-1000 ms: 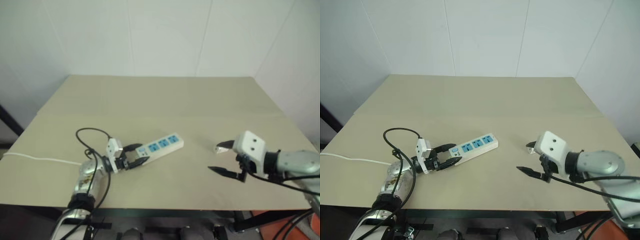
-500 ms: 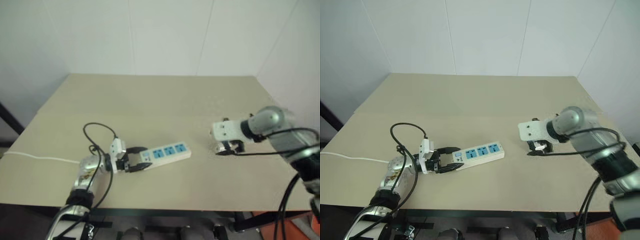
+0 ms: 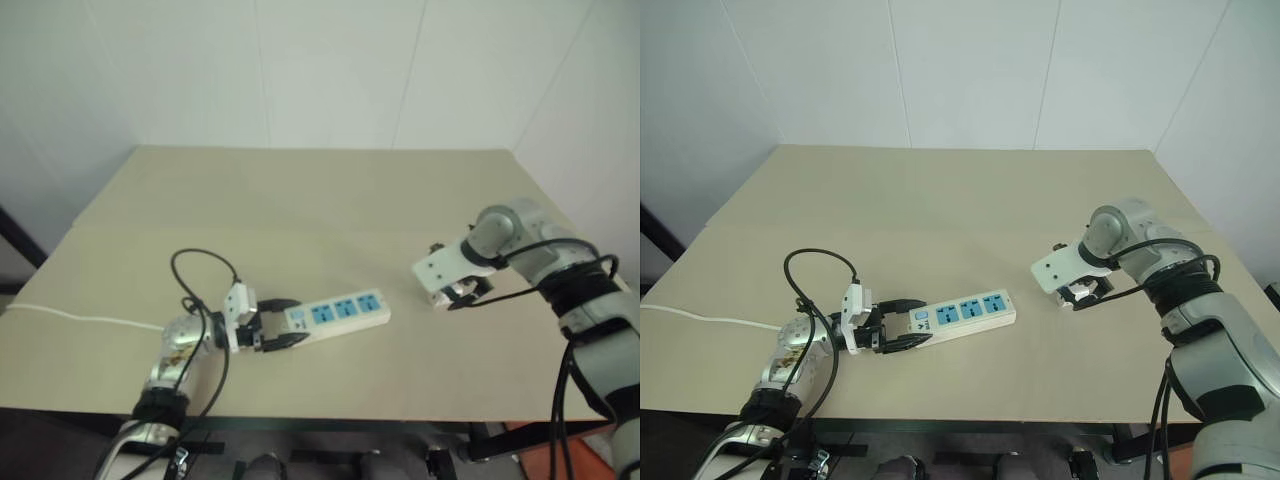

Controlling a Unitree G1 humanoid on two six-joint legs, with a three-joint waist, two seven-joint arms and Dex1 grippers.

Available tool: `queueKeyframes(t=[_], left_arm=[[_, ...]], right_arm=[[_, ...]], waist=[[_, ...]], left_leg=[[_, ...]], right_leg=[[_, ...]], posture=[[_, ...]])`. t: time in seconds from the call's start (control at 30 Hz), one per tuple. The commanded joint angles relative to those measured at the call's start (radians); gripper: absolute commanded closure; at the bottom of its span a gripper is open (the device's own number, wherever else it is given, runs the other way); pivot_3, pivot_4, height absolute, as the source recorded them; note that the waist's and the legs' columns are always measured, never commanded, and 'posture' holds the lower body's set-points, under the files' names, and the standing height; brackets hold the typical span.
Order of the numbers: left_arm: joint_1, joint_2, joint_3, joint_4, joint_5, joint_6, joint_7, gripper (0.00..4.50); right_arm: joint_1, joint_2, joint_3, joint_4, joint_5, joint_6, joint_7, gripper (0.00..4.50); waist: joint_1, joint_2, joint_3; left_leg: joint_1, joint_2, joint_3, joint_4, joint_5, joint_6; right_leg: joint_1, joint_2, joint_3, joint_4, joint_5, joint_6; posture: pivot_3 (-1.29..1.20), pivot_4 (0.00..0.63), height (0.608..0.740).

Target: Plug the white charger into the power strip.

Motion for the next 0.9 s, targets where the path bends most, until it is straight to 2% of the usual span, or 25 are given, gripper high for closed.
queueKeyframes(t=[0.03,0.53,0.67,0.9], left_arm=[[0.021,0.002,-0.025,-0.026,0.006,0.019,-0.004,1.33],[0.054,0.01,-0.026,-0.074,0.004,0.038,0.015,1.33],[0.069,0.015,-0.027,-0.086,0.005,0.041,0.022,1.33],[0.082,0.014,-0.027,-0.103,0.003,0.05,0.036,1.33]], right_arm=[[-0.04,0.009,-0.03,0.055,-0.009,-0.031,0.005,0.0],[-0.064,0.062,-0.039,0.172,-0.031,-0.033,0.008,0.0],[-0.071,0.077,-0.043,0.197,-0.02,-0.038,0.027,0.89],[-0.071,0.088,-0.045,0.207,-0.023,-0.031,0.048,3.32]], waist=[[0.0,0.0,0.0],[-0.008,0.0,0.0],[-0.01,0.0,0.0],[-0.015,0.0,0.0]], left_leg=[[0.0,0.0,0.0,0.0,0.0,0.0],[0.0,0.0,0.0,0.0,0.0,0.0],[0.0,0.0,0.0,0.0,0.0,0.0],[0.0,0.0,0.0,0.0,0.0,0.0]], right_leg=[[0.0,0.0,0.0,0.0,0.0,0.0],[0.0,0.0,0.0,0.0,0.0,0.0],[0.0,0.0,0.0,0.001,0.0,0.0],[0.0,0.0,0.0,0.001,0.0,0.0]], posture=[[0.0,0.15,0.74],[0.0,0.15,0.74],[0.0,0.15,0.74],[0.0,0.15,0.74]])
